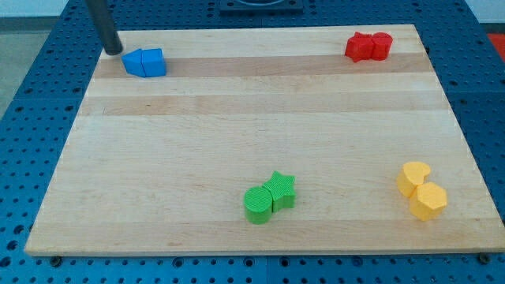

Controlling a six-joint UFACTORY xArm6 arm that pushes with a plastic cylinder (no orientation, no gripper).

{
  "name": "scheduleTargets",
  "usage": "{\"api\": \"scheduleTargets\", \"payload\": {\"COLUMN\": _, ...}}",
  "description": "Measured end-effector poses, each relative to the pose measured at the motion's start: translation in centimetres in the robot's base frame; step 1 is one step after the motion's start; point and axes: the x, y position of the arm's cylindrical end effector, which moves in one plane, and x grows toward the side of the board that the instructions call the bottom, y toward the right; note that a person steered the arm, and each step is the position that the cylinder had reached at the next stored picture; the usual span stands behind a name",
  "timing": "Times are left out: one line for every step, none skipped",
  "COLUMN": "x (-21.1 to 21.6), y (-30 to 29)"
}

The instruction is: Separate the blue cube and the blue triangle

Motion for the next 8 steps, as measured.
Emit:
{"api": "scheduleTargets", "payload": {"x": 1.0, "y": -0.2}}
{"api": "scheduleTargets", "payload": {"x": 6.5, "y": -0.2}}
{"api": "scheduleTargets", "payload": {"x": 6.5, "y": -0.2}}
{"api": "scheduleTargets", "payload": {"x": 6.4, "y": -0.2}}
{"api": "scheduleTargets", "payload": {"x": 6.3, "y": 3.2}}
{"api": "scheduleTargets", "payload": {"x": 6.2, "y": 8.1}}
{"api": "scheduleTargets", "payload": {"x": 6.3, "y": 11.8}}
{"api": "scheduleTargets", "payload": {"x": 6.7, "y": 14.9}}
